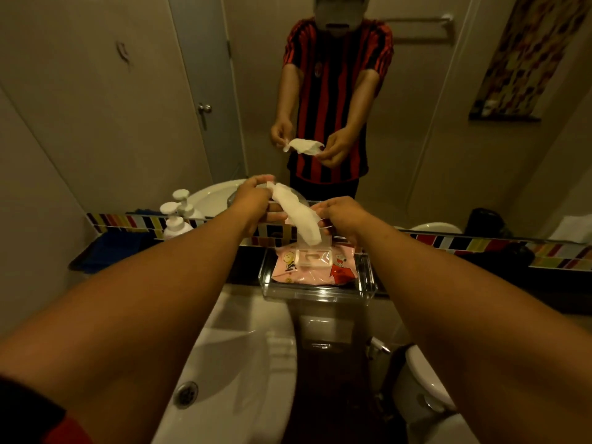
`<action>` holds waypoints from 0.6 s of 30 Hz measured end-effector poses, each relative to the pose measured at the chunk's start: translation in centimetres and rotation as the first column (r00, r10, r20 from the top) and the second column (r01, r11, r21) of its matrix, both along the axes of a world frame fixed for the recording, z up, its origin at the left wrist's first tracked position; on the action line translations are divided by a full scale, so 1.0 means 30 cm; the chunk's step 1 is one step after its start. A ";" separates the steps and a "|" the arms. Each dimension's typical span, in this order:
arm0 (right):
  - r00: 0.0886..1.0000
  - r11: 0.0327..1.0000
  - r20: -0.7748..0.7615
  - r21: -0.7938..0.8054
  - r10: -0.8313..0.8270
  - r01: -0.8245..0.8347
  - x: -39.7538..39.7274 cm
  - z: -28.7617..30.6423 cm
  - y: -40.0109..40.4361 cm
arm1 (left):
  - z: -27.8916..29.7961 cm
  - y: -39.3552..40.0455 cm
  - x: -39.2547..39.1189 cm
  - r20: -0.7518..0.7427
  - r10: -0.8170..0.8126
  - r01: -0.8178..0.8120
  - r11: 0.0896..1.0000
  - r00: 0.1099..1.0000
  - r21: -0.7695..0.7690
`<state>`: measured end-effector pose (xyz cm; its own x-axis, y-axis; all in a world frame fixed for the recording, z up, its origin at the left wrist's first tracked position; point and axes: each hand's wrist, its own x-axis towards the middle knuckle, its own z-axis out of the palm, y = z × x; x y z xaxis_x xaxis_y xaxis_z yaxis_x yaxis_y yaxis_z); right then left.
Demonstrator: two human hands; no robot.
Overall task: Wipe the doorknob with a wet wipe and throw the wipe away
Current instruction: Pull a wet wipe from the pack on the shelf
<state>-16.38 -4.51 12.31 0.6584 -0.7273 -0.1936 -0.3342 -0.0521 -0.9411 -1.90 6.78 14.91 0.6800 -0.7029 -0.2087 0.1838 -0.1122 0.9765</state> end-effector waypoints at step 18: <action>0.917 0.924 0.122 0.003 0.380 -0.383 0.148 0.189 0.456 | 0.211 0.574 -0.024 0.019 0.364 -0.348 0.904 0.931 -0.249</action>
